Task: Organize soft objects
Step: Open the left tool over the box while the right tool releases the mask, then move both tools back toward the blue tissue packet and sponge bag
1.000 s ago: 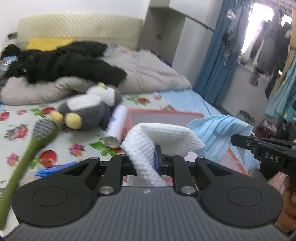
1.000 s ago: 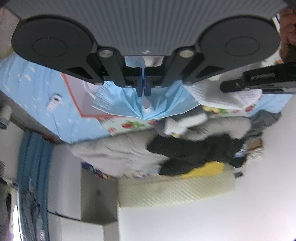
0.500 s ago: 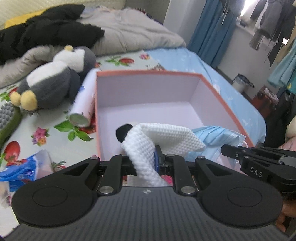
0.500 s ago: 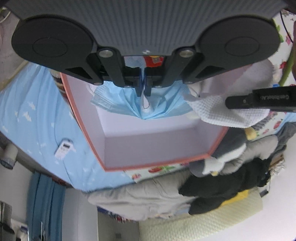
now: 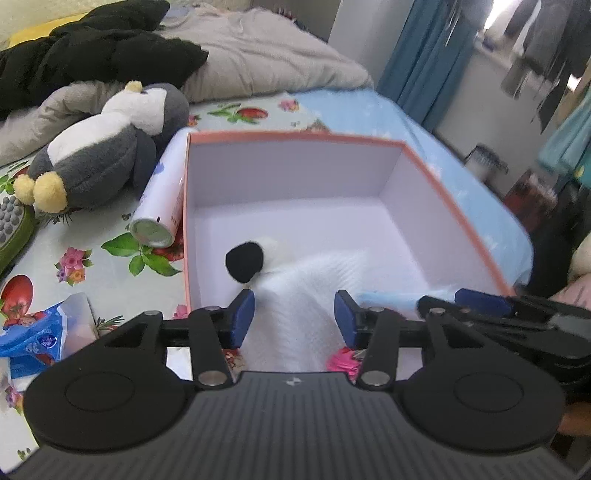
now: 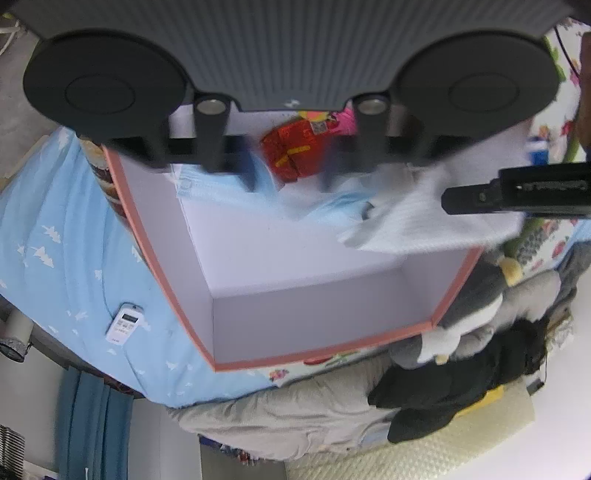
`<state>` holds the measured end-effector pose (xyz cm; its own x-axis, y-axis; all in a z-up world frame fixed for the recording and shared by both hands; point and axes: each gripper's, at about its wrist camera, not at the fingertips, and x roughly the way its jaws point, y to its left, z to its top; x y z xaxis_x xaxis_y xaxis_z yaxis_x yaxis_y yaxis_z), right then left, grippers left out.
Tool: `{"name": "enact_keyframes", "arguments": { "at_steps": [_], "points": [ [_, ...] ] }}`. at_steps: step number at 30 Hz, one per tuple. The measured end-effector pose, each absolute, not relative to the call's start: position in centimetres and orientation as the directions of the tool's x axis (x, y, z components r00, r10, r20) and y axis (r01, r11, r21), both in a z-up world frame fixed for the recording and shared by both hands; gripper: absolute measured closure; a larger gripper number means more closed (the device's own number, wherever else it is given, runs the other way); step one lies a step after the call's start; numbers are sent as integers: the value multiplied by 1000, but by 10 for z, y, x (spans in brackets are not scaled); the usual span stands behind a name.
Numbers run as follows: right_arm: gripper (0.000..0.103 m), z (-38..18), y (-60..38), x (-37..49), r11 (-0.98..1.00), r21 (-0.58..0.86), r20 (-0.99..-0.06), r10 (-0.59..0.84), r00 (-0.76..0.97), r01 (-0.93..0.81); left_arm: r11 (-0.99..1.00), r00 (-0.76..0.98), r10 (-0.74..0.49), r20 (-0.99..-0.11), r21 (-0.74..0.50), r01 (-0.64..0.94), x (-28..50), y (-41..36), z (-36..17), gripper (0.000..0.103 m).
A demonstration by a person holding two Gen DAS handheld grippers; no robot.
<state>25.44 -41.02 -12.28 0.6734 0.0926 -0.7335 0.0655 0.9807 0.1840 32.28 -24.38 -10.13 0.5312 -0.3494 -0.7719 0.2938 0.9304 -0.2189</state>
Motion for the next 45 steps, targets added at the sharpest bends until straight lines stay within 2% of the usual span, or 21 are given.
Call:
{"name": "enact_keyframes", "arguments": {
  "at_steps": [9,23,33,45],
  "points": [
    [46,-73,-400,229,983,176,-658,75,750,56,939,635,-330,-699,-172,298,284,-220,-46,49],
    [46,0,-351,170,975,215,-505,165,847,-61,956,749,-294,-594,-172,238,197,-154,22,49],
    [46,8,-320,144,958,232,-484,265,834,-170,977,786,-212,-580,-151,152,153,-115,29,49],
    [46,-16,-277,137,936,243,-532,349,771,-256,986,768,-145,-623,-159,57,126,-73,-1,49]
  ]
}}
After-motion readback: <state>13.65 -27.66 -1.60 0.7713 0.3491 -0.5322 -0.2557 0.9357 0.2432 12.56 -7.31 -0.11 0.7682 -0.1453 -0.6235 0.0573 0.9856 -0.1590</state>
